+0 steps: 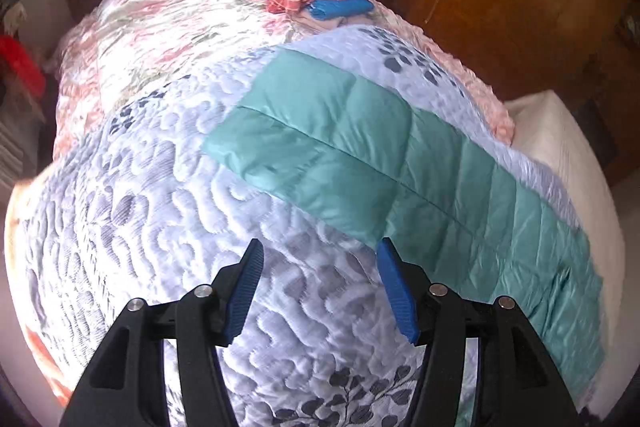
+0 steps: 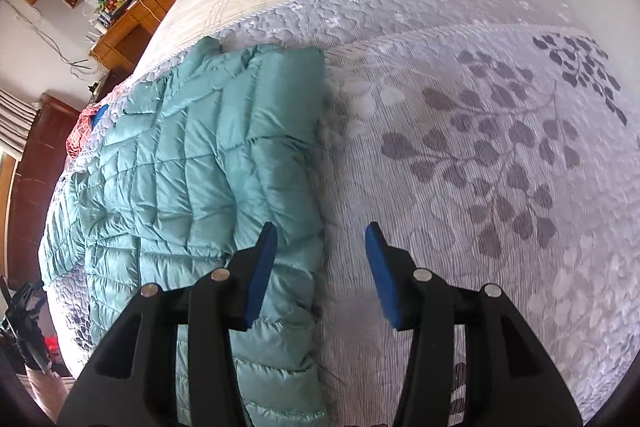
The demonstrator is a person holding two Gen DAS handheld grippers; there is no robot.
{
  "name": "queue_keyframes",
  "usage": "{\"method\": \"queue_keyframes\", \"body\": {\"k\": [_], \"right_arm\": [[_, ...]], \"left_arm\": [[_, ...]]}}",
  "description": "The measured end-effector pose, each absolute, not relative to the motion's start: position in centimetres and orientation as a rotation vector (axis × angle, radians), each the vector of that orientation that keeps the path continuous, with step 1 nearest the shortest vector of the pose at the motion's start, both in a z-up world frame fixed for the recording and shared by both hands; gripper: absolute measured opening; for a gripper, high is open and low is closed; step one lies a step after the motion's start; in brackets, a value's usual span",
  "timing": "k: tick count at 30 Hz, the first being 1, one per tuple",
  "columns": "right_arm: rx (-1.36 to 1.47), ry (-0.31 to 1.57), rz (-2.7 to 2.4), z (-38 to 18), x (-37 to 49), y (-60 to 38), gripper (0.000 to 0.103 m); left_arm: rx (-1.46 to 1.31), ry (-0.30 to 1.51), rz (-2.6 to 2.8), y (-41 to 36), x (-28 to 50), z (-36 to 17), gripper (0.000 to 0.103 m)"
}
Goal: Fold large clothes
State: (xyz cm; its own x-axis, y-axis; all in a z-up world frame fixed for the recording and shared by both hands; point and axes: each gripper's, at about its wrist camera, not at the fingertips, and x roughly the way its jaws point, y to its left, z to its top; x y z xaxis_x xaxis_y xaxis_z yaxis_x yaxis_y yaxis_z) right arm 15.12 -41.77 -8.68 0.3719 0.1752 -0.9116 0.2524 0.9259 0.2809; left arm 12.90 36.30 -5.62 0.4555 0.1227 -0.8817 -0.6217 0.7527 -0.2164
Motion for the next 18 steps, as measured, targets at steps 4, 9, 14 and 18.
{"method": "queue_keyframes", "body": {"k": [4, 9, 14, 18], "right_arm": [[0.401, 1.215, -0.047, -9.3, 15.6, -40.8, 0.047], [0.39, 1.234, -0.041, -10.0, 15.9, -40.1, 0.047], [0.37, 1.251, -0.041, -10.6, 16.1, -39.5, 0.047], [0.366, 1.259, -0.042, -10.8, 16.3, -39.3, 0.047]], "left_arm": [[-0.706, 0.952, 0.508, 40.1, 12.6, -6.6, 0.059], [-0.821, 0.925, 0.494, 42.6, 13.4, -8.5, 0.059], [-0.873, 0.888, 0.492, 44.5, 14.3, -9.6, 0.058], [-0.87, 0.884, 0.52, 44.7, 14.7, -9.7, 0.046]]}}
